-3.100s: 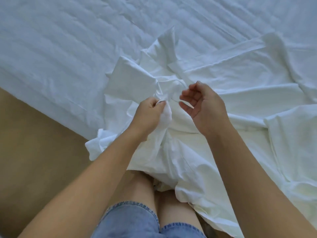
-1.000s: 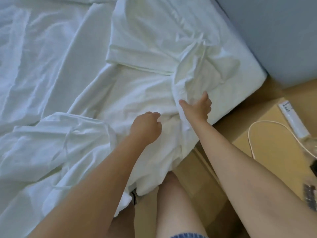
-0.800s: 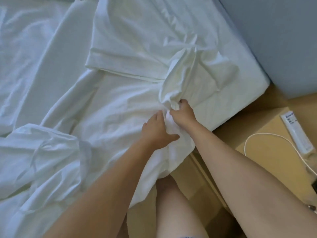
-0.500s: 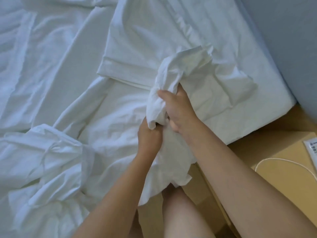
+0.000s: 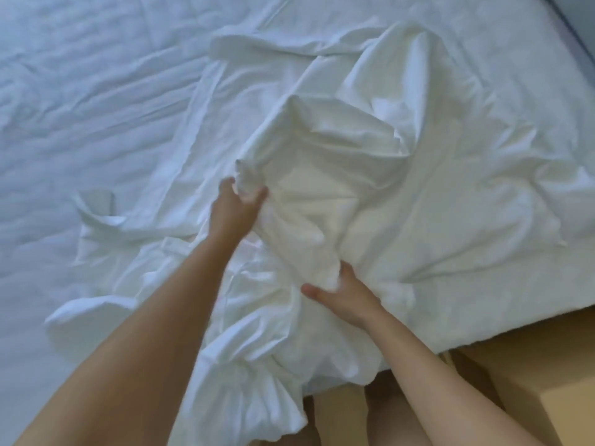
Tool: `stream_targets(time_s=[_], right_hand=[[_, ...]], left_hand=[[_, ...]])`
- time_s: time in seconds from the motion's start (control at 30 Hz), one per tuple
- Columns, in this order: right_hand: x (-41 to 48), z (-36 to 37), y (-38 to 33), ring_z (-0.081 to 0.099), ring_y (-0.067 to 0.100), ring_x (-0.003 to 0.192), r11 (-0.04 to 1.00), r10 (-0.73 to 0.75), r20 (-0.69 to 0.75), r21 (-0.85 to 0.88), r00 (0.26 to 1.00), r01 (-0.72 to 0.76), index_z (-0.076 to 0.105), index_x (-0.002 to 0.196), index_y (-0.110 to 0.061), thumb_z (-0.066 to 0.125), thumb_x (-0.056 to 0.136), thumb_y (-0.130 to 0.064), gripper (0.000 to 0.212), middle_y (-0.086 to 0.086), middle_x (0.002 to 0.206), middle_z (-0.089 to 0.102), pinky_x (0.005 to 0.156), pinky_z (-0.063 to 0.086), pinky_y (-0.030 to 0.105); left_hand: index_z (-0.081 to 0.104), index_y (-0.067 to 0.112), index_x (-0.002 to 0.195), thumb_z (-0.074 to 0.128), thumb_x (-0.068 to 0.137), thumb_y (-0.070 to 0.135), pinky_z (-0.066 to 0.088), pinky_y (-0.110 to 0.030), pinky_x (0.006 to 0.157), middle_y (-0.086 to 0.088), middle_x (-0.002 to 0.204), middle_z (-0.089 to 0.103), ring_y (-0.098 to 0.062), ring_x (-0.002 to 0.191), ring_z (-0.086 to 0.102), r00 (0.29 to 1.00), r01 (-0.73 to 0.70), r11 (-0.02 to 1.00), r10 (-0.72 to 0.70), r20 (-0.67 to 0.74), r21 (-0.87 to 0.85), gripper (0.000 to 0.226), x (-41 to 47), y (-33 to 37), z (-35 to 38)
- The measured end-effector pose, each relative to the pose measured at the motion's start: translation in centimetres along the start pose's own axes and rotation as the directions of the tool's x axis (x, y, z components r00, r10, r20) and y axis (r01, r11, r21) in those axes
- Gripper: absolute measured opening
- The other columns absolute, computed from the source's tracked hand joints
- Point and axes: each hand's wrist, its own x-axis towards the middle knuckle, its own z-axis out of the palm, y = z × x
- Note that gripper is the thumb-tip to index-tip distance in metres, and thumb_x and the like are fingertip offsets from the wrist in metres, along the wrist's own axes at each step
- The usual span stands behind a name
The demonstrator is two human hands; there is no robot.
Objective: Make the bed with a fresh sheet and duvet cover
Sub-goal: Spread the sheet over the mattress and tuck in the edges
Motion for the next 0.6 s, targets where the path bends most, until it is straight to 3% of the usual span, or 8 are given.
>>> stream_targets(time_s=[0.07, 0.13, 0.17, 0.23, 0.3, 0.37, 0.5, 0.6], right_hand=[[0.1, 2.4, -0.8, 0.053, 0.026, 0.118, 0.988, -0.025, -0.056, -0.152, 0.998, 0.016, 0.036, 0.137, -0.022, 0.062, 0.07, -0.066, 0.085, -0.002, 0.13, 0.054, 0.099, 0.042, 0.046], [-0.5, 4.9, -2.2, 0.059, 0.026, 0.106, 0.994, -0.087, -0.145, -0.076, 0.986, 0.076, 0.049, 0.128, -0.018, 0.059, 0.085, -0.036, 0.048, 0.004, 0.118, 0.063, 0.091, 0.048, 0.043], [-1.1, 6.3, -2.7, 0.061, 0.025, 0.101, 0.993, -0.117, -0.174, -0.014, 0.978, 0.116, 0.054, 0.124, -0.017, 0.057, 0.087, -0.03, 0.039, 0.005, 0.111, 0.066, 0.088, 0.05, 0.041], [-3.0, 9.3, -3.9, 0.063, 0.02, 0.098, 0.976, -0.15, -0.207, 0.124, 0.967, 0.178, 0.058, 0.118, -0.017, 0.058, 0.089, -0.027, 0.031, 0.001, 0.104, 0.067, 0.086, 0.051, 0.037], [-5.0, 12.1, -5.0, 0.06, 0.012, 0.106, 0.921, -0.212, -0.211, 0.283, 0.954, 0.268, 0.054, 0.125, -0.022, 0.06, 0.089, -0.027, 0.037, -0.006, 0.11, 0.064, 0.091, 0.049, 0.03], [-6.7, 14.7, -5.7, 0.048, 0.004, 0.115, 0.869, -0.334, -0.246, 0.293, 0.91, 0.398, 0.044, 0.132, -0.028, 0.066, 0.084, -0.032, 0.053, -0.014, 0.121, 0.053, 0.102, 0.041, 0.029], [-7.2, 18.5, -6.1, 0.025, 0.011, 0.132, 0.913, -0.365, -0.331, -0.309, 0.87, 0.265, 0.02, 0.145, -0.025, 0.058, 0.068, -0.07, 0.096, -0.009, 0.138, 0.032, 0.116, 0.009, 0.035], [-6.3, 21.7, -6.5, 0.05, 0.019, 0.118, 0.968, -0.216, -0.221, -0.174, 0.951, 0.18, 0.046, 0.123, -0.019, 0.058, 0.08, -0.057, 0.058, -0.002, 0.119, 0.056, 0.109, 0.027, 0.036]], left_hand=[[0.042, 0.012, 0.133, 0.074, 0.066, 0.059, 0.046, -0.038, 0.096, -0.006, 0.127, 0.057, -0.025, 0.114, 0.056, 0.968, 0.1, 0.99, -0.075, 0.239, -0.096, 0.087, -1.7, -2.6, 2.1], [0.038, 0.018, 0.138, 0.076, 0.05, 0.066, 0.049, -0.038, 0.094, 0.002, 0.13, 0.054, -0.018, 0.115, 0.055, 0.88, 0.193, 0.967, -0.095, 0.466, -0.168, 0.108, -4.5, -4.6, 3.3], [0.039, 0.02, 0.137, 0.078, 0.051, 0.062, 0.052, -0.033, 0.087, 0.004, 0.125, 0.055, -0.015, 0.11, 0.057, 0.835, 0.258, 0.946, -0.117, 0.537, -0.195, 0.104, -5.6, -5.5, 3.6], [0.054, 0.017, 0.116, 0.077, 0.069, 0.035, 0.05, -0.024, 0.065, 0.002, 0.102, 0.063, -0.012, 0.089, 0.061, 0.771, 0.382, 0.89, -0.159, 0.617, -0.249, 0.054, -6.6, -6.7, 2.6], [0.058, 0.017, 0.089, 0.067, 0.078, 0.011, 0.046, -0.024, 0.058, -0.001, 0.083, 0.062, -0.016, 0.075, 0.06, 0.805, 0.329, 0.909, -0.128, 0.579, -0.256, 0.016, -6.4, -7.4, 0.0], [0.059, 0.014, 0.083, 0.064, 0.076, 0.003, 0.046, -0.028, 0.059, -0.004, 0.076, 0.06, -0.02, 0.069, 0.058, 0.871, 0.232, 0.916, -0.047, 0.489, -0.327, 0.014, -5.6, -8.4, -3.8], [0.063, 0.014, 0.094, 0.066, 0.059, 0.01, 0.05, -0.031, 0.065, -0.006, 0.082, 0.064, -0.021, 0.071, 0.06, 0.955, 0.185, 0.815, -0.018, 0.295, -0.549, 0.035, -3.4, -11.8, -11.5], [0.062, 0.014, 0.101, 0.068, 0.071, 0.007, 0.052, -0.028, 0.066, -0.004, 0.09, 0.067, -0.021, 0.08, 0.064, 0.98, 0.189, 0.736, -0.097, 0.175, -0.65, 0.031, -3.2, -15.5, -13.6]])
